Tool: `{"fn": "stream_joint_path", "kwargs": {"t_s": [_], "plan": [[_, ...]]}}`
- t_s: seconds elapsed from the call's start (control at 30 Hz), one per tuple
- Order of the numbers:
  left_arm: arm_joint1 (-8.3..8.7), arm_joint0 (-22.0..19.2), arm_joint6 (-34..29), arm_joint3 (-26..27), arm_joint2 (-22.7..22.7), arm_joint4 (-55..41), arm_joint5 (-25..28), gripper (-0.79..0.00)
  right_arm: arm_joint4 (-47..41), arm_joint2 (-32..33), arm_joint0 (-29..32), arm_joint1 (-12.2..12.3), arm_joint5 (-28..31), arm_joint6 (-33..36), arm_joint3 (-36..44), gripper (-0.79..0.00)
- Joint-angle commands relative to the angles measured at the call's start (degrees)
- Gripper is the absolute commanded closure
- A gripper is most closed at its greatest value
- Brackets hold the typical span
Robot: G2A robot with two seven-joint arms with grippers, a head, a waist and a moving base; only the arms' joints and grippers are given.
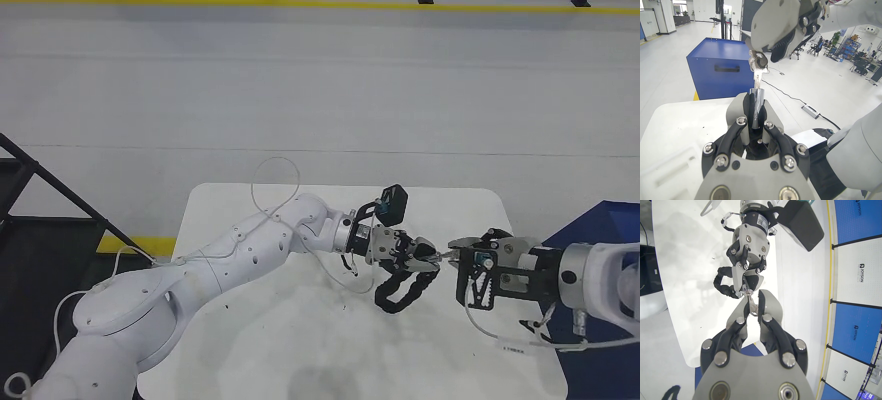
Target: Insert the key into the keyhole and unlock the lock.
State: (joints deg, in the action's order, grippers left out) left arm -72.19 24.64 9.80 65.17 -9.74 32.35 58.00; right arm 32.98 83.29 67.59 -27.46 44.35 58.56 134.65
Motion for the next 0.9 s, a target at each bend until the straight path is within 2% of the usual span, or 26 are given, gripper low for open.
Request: {"fn": "stream_joint_path", "kwargs": {"t_s": [0.0, 0.3, 0.43, 0.57, 0.6, 0.7, 0.87], "plan": [[0.02, -0.1, 0.1, 0.0, 0.0, 0.2, 0.0, 0.000, -0.5, 0.6, 0.5, 0.1, 0.4, 0.5, 0.0, -0.372], [0.15, -0.2, 0.4, 0.9, 0.0, 1.2, 0.0, 0.000, -0.2, 1.8, 2.3, 0.6, 0.8, 0.2, 0.0, -0.314], [0.27, -0.3, 0.9, 1.1, 0.0, 1.6, 0.0, 0.000, 0.3, 1.9, 2.8, 0.6, 0.6, -0.3, 0.0, -0.240], [0.34, -0.2, 1.2, 1.5, 0.0, 2.1, 0.0, 0.000, 0.6, 2.2, 3.4, 0.6, 0.3, -1.2, 0.0, -0.225], [0.35, -0.2, 1.2, 1.6, 0.0, 2.2, 0.0, 0.000, 0.5, 2.2, 3.6, 0.6, 0.2, -1.6, -0.1, -0.191], [0.37, -0.2, 1.4, 1.8, 0.0, 2.5, 0.0, 0.000, 0.2, 2.3, 4.1, 0.6, 0.3, -2.6, -0.4, 0.000], [0.36, -0.1, 1.5, 1.8, 0.0, 3.1, 0.0, 0.000, -0.6, 2.3, 4.7, 0.6, 0.4, -3.4, -1.3, 0.000]]}}
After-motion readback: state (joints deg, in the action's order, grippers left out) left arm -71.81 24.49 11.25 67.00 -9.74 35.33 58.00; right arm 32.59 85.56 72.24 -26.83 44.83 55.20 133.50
